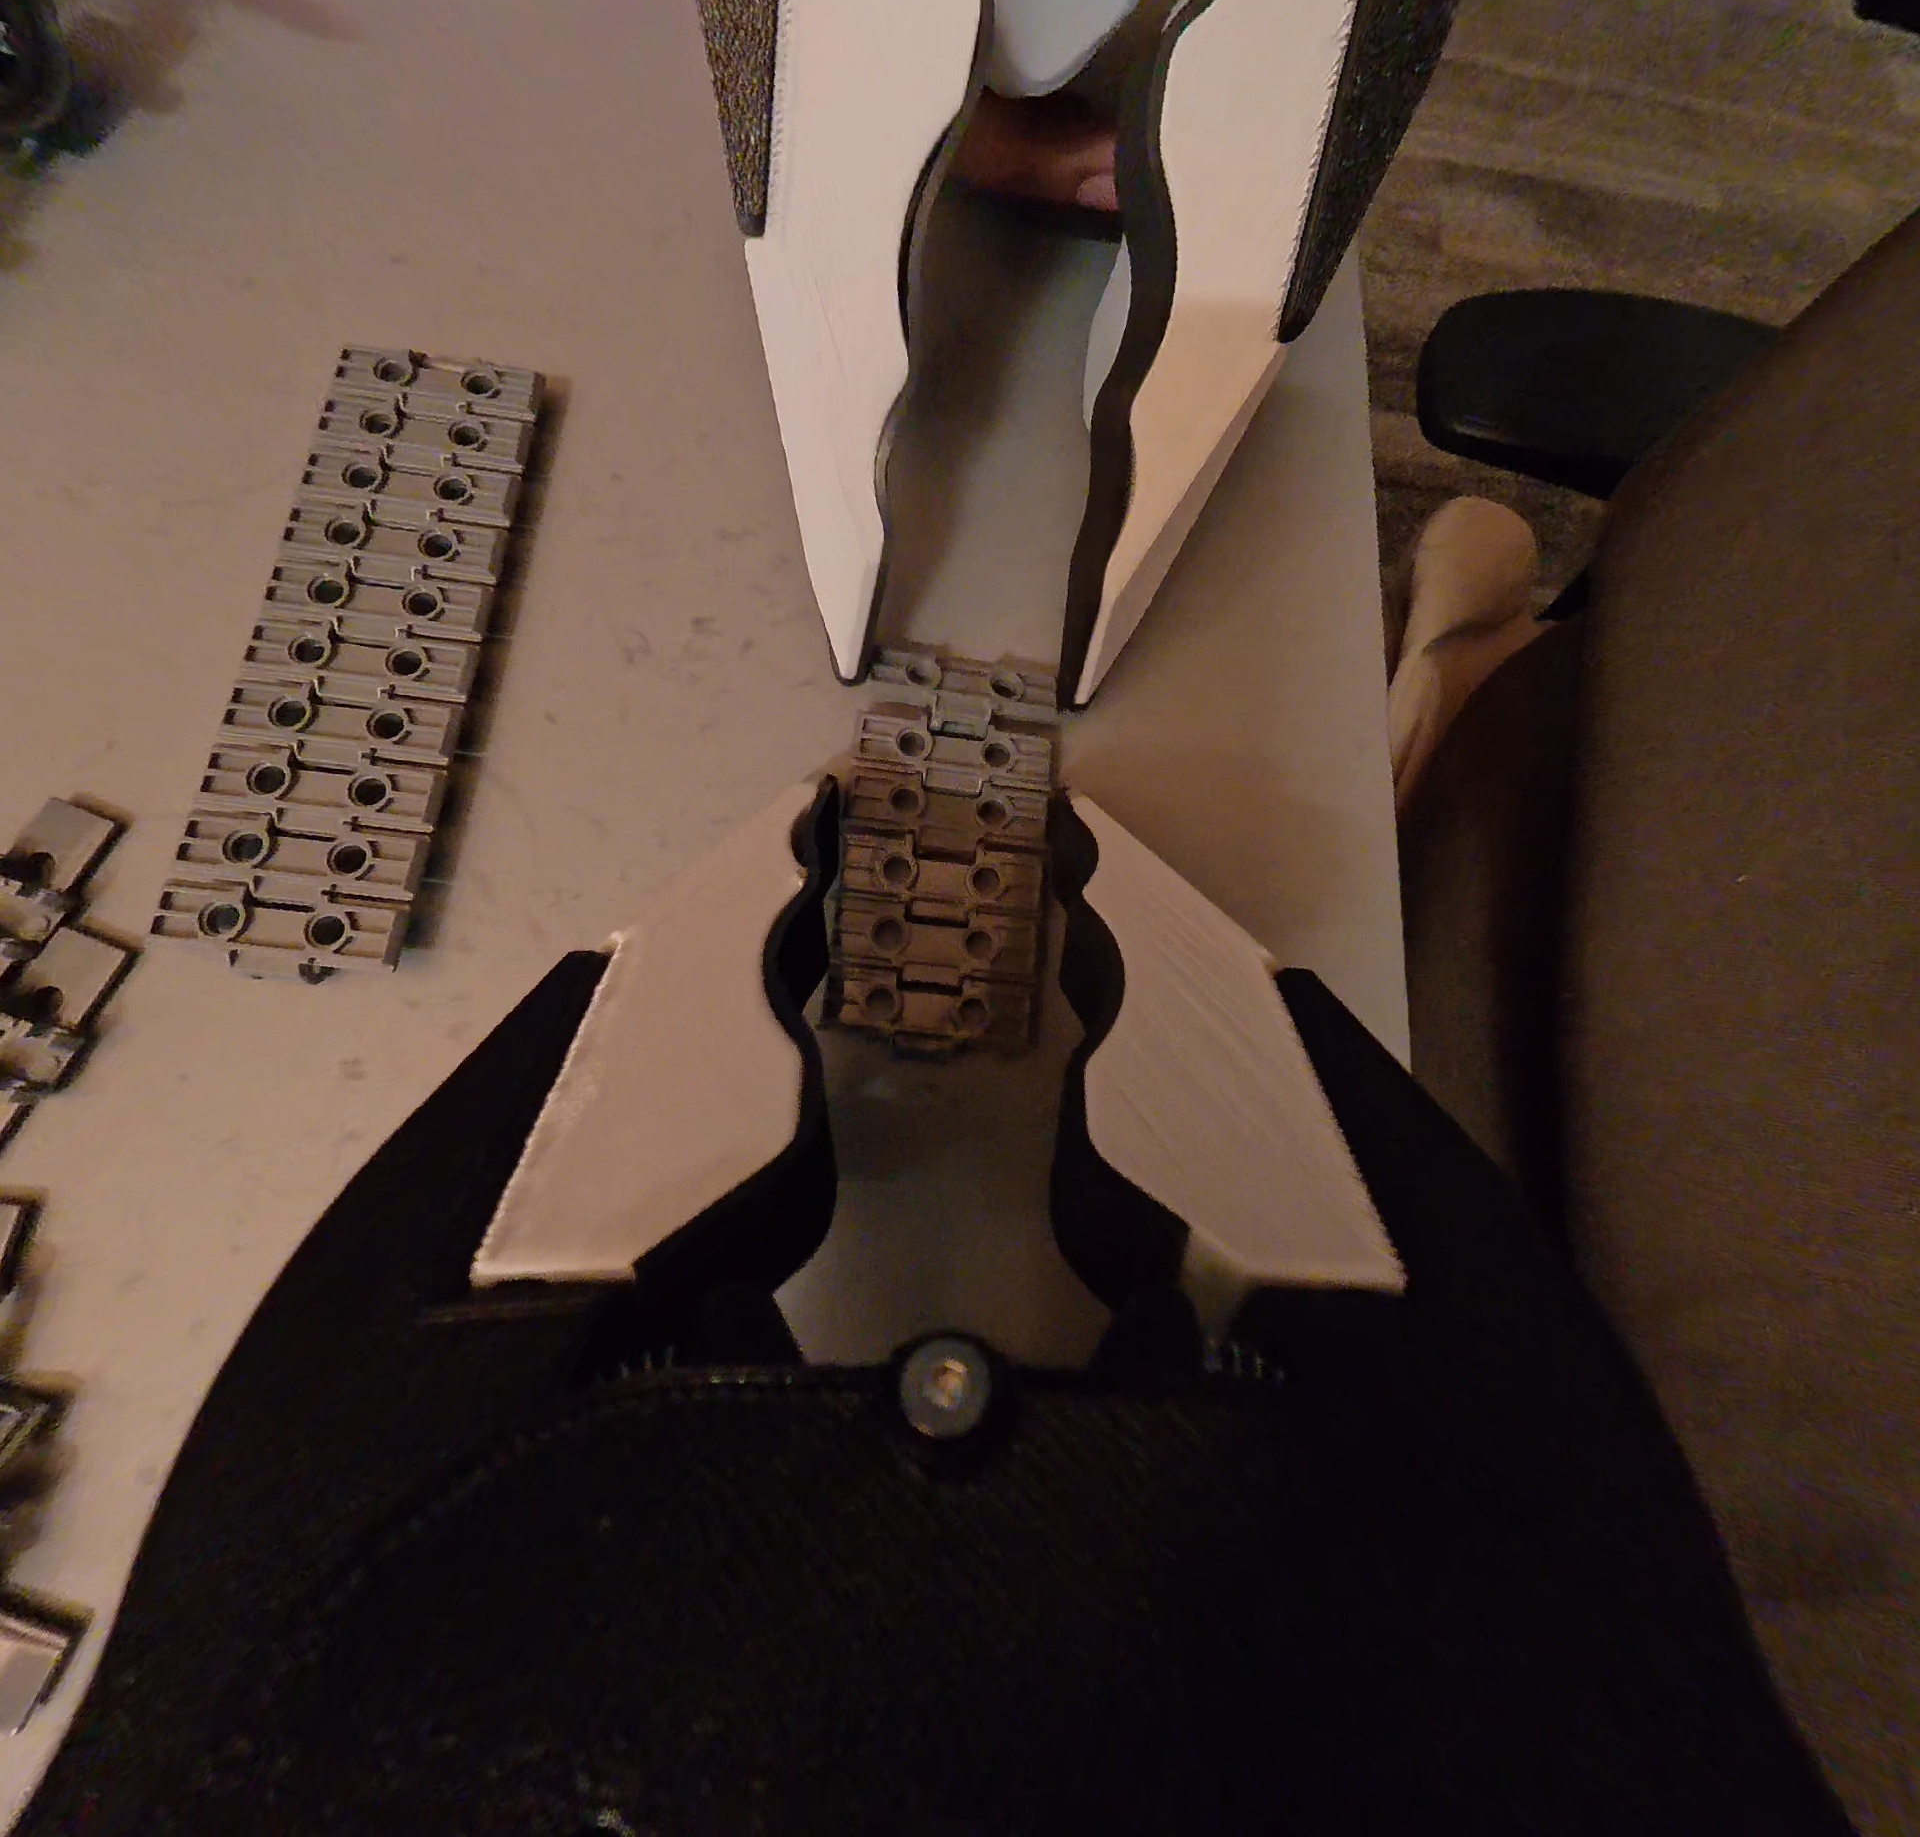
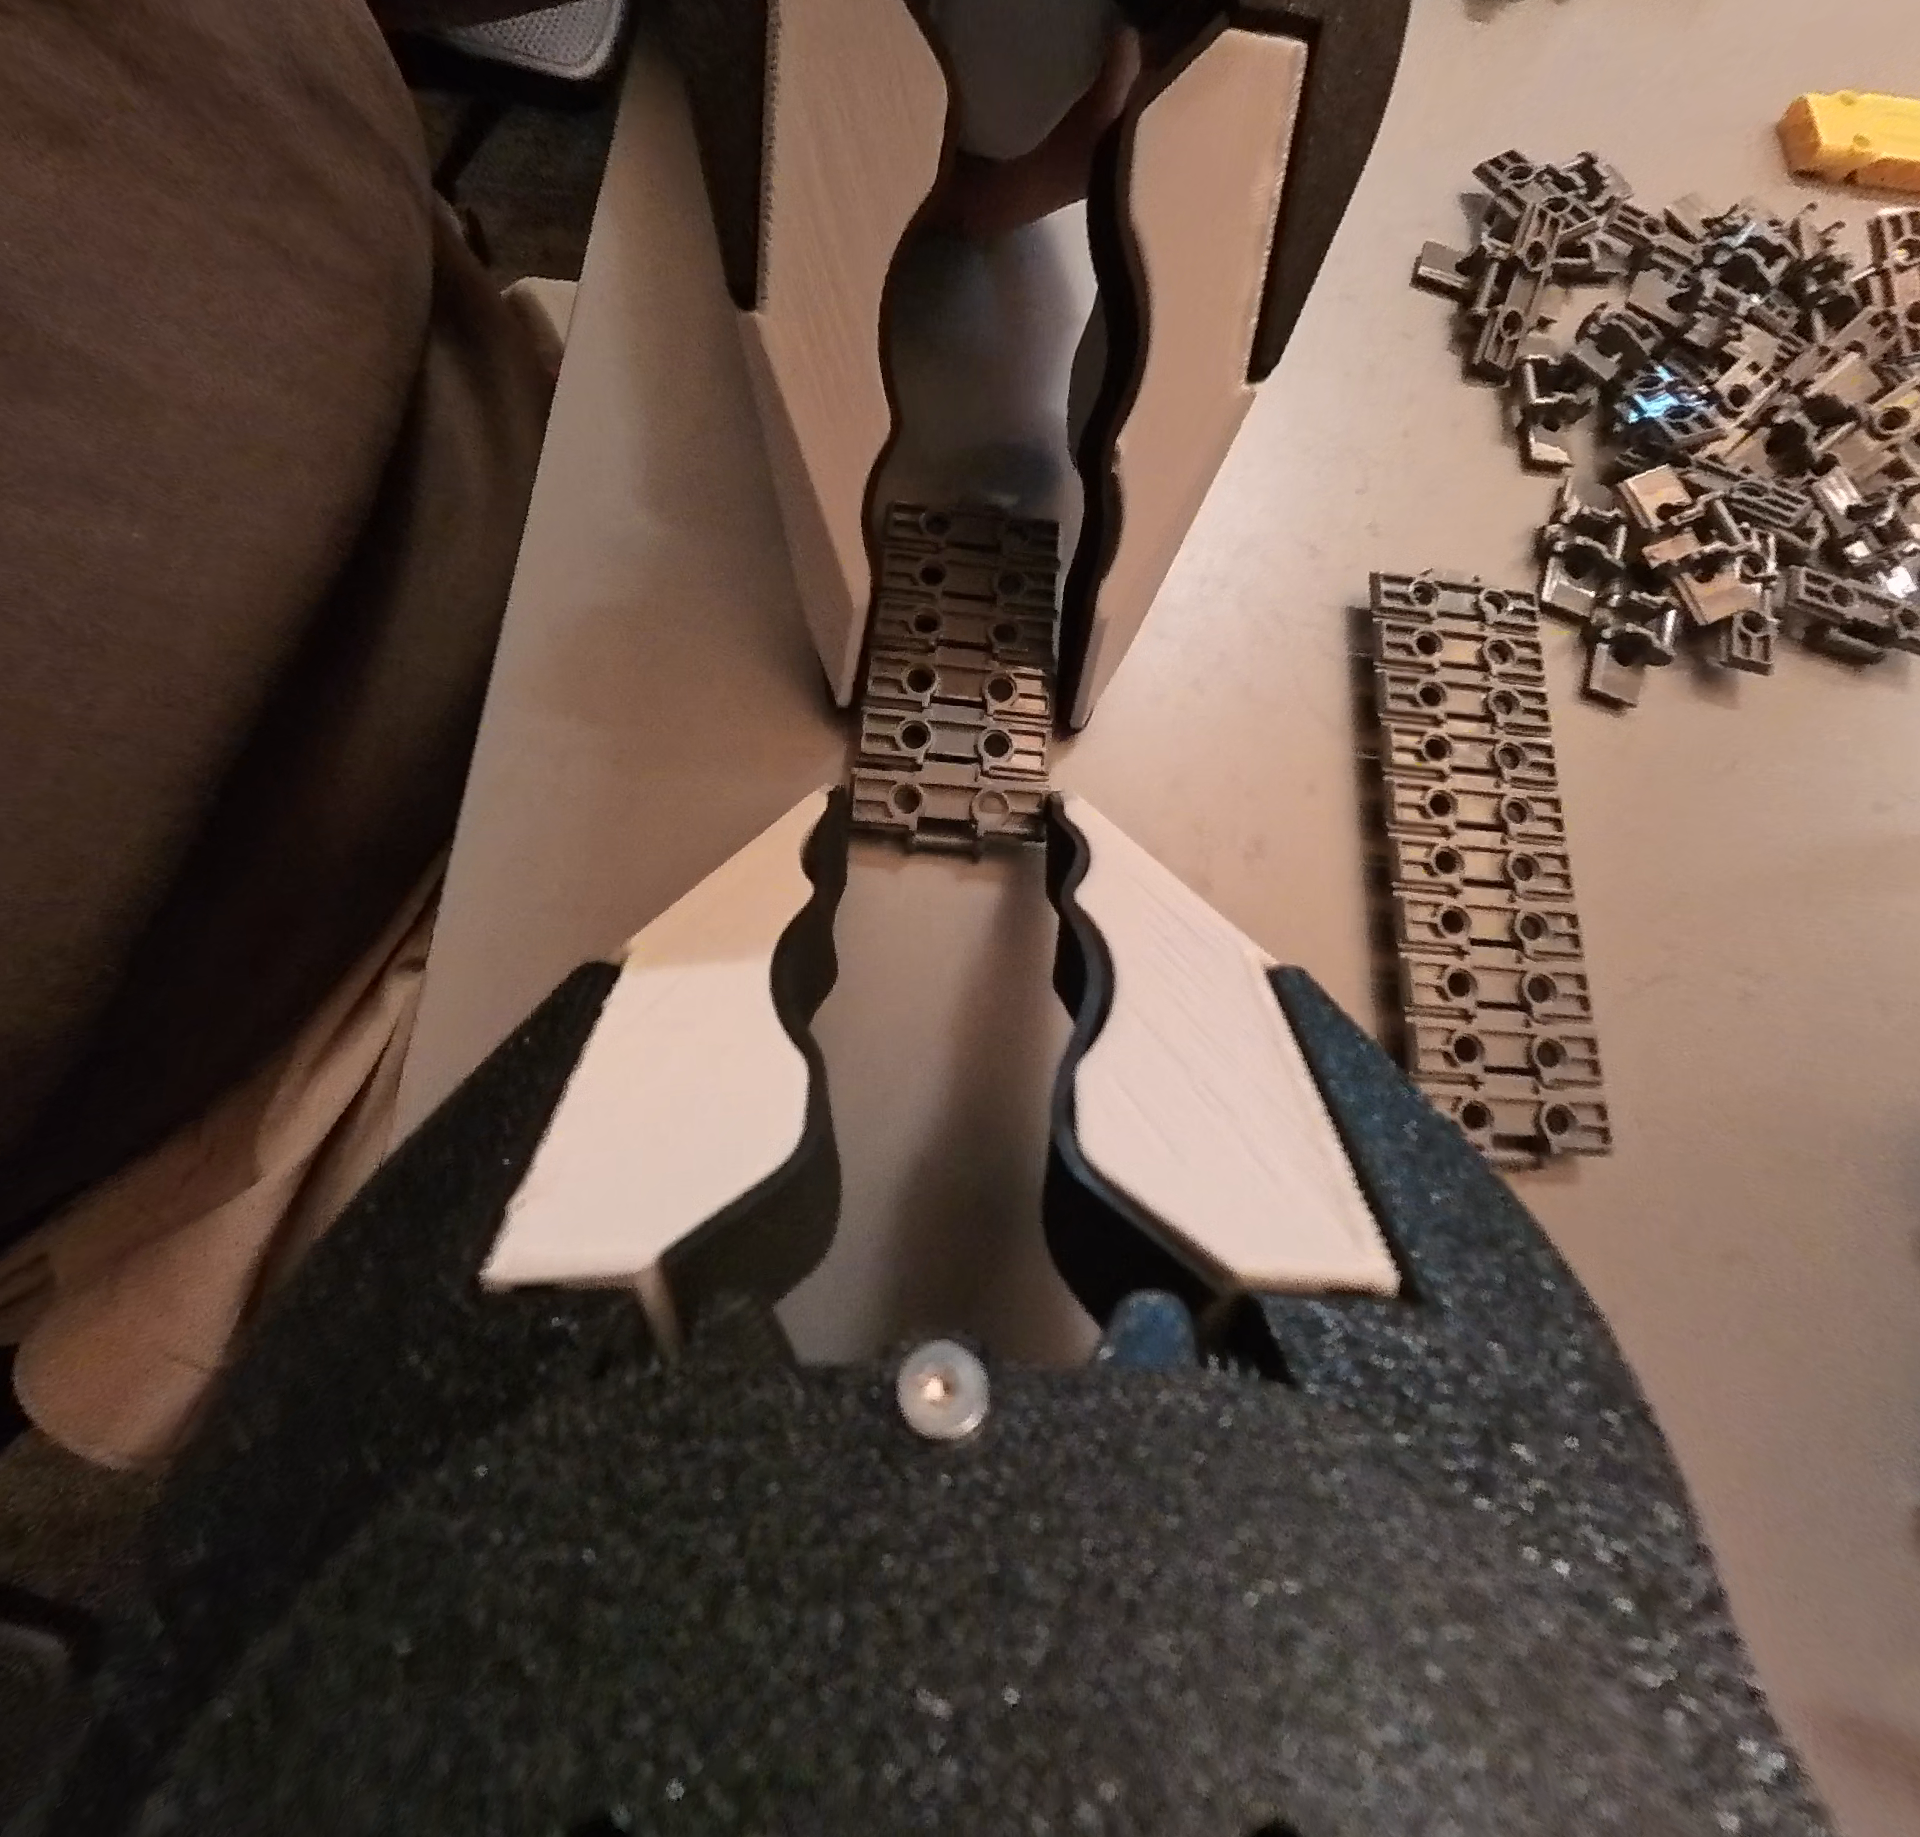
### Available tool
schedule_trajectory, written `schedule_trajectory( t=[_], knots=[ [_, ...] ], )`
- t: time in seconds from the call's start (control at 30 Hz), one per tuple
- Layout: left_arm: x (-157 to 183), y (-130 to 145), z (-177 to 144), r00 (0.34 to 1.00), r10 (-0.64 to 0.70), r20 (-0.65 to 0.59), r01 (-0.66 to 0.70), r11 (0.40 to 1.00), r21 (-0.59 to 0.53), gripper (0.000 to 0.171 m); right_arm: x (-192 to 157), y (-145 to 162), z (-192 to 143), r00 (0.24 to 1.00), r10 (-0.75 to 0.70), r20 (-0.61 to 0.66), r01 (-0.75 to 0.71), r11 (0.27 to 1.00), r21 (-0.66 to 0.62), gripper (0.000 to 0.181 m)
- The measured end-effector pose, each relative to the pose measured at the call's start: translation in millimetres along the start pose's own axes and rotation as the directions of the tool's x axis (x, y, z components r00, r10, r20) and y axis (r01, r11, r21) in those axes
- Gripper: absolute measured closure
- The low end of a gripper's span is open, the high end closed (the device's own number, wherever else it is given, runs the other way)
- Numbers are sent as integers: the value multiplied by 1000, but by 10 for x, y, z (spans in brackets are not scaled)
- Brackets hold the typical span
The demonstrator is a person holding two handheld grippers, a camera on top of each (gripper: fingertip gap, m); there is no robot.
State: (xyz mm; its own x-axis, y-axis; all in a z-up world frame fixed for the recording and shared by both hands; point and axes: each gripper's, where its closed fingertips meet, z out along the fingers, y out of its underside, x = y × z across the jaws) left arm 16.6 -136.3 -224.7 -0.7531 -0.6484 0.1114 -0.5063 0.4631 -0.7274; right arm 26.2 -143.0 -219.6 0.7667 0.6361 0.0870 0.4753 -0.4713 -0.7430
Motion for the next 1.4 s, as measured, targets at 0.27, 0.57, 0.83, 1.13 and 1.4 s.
schedule_trajectory(
  t=[0.27,0.57,0.83,1.13,1.4],
  knots=[
    [-5,5,3,1000,13,16,-13,1000,-4,135,-8,-79,-67,998,60,-25,-59,997,58,132],
    [-7,8,8,999,24,26,-24,1000,-7,134,69,-87,-67,966,253,-49,-250,966,59,181],
    [-8,11,11,999,31,32,-30,999,-10,135,47,-29,-5,965,256,-50,-259,964,-61,181],
    [-9,12,14,997,58,55,-57,998,-14,135,45,-17,8,981,191,-31,-193,953,-235,181],
    [-8,10,16,996,76,49,-75,997,-14,135,49,-14,18,973,229,6,-217,930,-296,181]
  ],
)
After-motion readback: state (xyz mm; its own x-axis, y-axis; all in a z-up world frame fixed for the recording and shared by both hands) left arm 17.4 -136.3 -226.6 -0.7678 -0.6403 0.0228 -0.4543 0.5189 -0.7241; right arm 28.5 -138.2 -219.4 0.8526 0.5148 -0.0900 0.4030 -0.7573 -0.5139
